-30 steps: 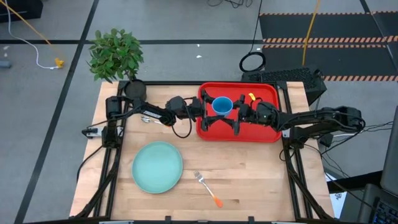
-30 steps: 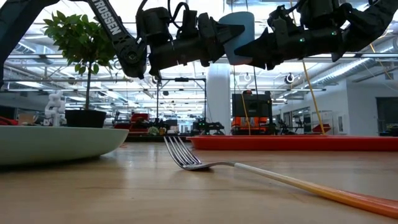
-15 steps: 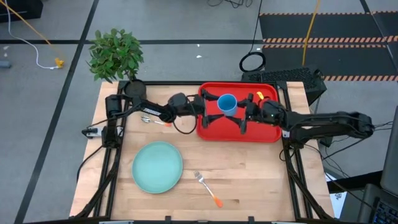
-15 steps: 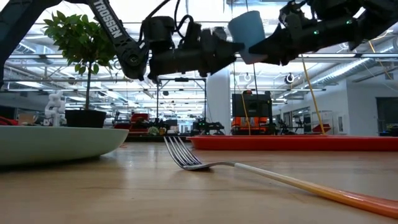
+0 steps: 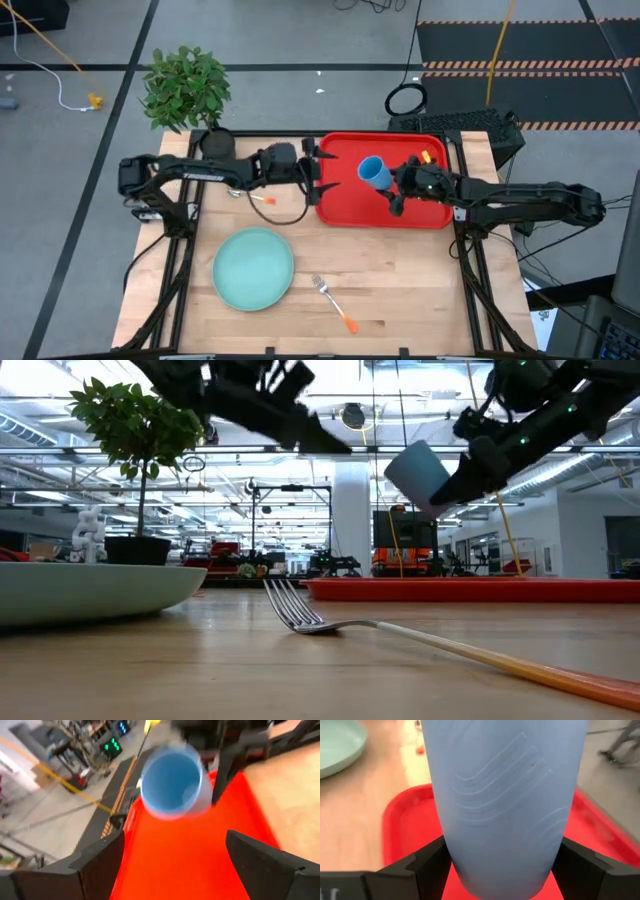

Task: Pick and place plate/cup/fork/spoon on tray
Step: Put the blue cup on the red tray

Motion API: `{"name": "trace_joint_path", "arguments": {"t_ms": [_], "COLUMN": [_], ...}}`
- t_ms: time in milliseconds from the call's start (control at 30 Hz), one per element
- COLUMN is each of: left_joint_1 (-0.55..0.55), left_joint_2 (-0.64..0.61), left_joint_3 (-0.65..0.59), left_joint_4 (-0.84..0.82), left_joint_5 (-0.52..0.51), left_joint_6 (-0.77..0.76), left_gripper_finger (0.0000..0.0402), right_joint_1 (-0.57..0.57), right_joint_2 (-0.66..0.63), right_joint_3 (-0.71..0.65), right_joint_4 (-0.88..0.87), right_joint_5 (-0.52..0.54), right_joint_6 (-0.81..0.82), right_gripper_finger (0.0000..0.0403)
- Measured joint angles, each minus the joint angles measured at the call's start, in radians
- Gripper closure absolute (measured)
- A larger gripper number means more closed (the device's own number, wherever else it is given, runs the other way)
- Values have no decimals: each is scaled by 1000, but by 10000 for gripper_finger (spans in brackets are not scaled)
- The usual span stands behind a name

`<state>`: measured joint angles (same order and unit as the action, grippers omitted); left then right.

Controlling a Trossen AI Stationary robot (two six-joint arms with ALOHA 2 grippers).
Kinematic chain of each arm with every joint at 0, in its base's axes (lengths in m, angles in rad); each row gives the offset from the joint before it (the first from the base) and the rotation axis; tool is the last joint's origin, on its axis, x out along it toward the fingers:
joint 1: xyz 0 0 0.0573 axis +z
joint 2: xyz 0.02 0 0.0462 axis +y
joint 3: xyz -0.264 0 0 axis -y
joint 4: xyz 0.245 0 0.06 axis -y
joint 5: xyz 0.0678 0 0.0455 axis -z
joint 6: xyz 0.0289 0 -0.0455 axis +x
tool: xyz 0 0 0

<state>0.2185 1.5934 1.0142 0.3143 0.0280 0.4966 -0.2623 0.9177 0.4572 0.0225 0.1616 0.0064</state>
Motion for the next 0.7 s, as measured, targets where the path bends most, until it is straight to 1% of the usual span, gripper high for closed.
{"name": "trace_joint_path", "arguments": {"t_ms": [133, 233, 367, 433, 567, 667, 700], "left_joint_1": [-73, -109, -109, -101, -94, -97, -97], "left_joint_2": [-4, 20, 49, 56, 106, 154, 160], "left_joint_3": [0, 1, 9, 10, 10, 11, 11], "left_joint_4": [2, 29, 24, -13, -11, 62, 67], "left_joint_5": [-3, -14, -38, -36, -31, -30, -30], "left_joint_6": [73, 85, 80, 73, 108, 149, 152], "left_gripper_finger": [73, 82, 96, 105, 120, 127, 128], "right_joint_1": [0, 0, 0, 0, 0, 0, 0], "right_joint_2": [78, 130, 180, 199, 225, 240, 242], "right_joint_3": [0, 0, 18, 30, 43, 53, 54], "right_joint_4": [37, 76, 96, 100, 137, 137, 135], "right_joint_5": [-21, -35, -36, -40, -118, -167, -168], "right_joint_6": [15, 16, 9, -3, -34, -52, -55], "right_gripper_finger": [120, 120, 120, 120, 121, 122, 122]}}
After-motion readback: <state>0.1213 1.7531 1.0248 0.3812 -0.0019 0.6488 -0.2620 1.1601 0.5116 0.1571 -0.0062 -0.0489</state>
